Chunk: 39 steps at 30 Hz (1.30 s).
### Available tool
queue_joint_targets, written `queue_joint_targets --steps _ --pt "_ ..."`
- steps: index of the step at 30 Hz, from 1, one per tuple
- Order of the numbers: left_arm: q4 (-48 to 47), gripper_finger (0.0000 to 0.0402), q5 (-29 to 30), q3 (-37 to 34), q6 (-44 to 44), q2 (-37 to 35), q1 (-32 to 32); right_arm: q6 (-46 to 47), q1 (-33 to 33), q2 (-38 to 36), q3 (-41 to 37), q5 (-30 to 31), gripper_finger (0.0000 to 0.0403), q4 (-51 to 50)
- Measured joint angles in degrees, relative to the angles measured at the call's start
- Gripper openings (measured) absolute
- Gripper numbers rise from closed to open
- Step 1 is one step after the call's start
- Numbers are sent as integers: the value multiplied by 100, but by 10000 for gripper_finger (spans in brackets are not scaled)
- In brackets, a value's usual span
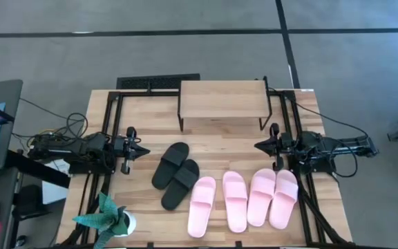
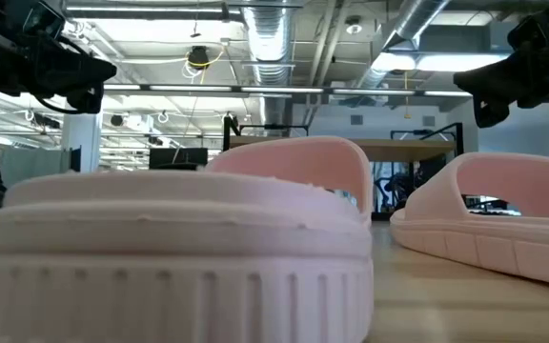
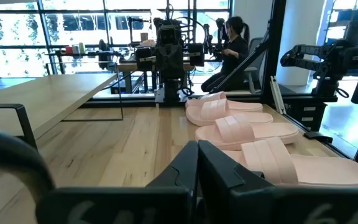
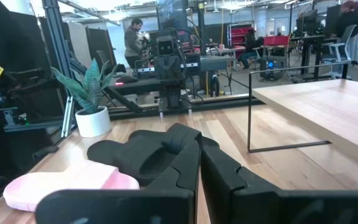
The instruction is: Pick and place slides into the shelf
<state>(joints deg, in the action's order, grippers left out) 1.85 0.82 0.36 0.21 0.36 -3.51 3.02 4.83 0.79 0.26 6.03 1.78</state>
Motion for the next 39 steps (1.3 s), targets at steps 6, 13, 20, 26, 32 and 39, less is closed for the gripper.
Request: queue_joint_targets --steps 6,13,20,26,32,39 --pt "0 0 0 0 0 2 0 1 -1 1 1 2 8 0" --pt "0 0 0 0 0 2 2 -1 -1 1 1 0 8 0" --pt "3 0 0 0 -139 0 1 1 0 -1 1 2 8 0" --pt "144 0 13 0 -1164 2 2 1 1 1 1 0 8 0" --pt "740 0 330 0 -3486 2 0 450 -10 1 1 4 8 343" --pt "927 0 1243 0 -4867 0 0 3047 -10 -11 1 48 8 1492"
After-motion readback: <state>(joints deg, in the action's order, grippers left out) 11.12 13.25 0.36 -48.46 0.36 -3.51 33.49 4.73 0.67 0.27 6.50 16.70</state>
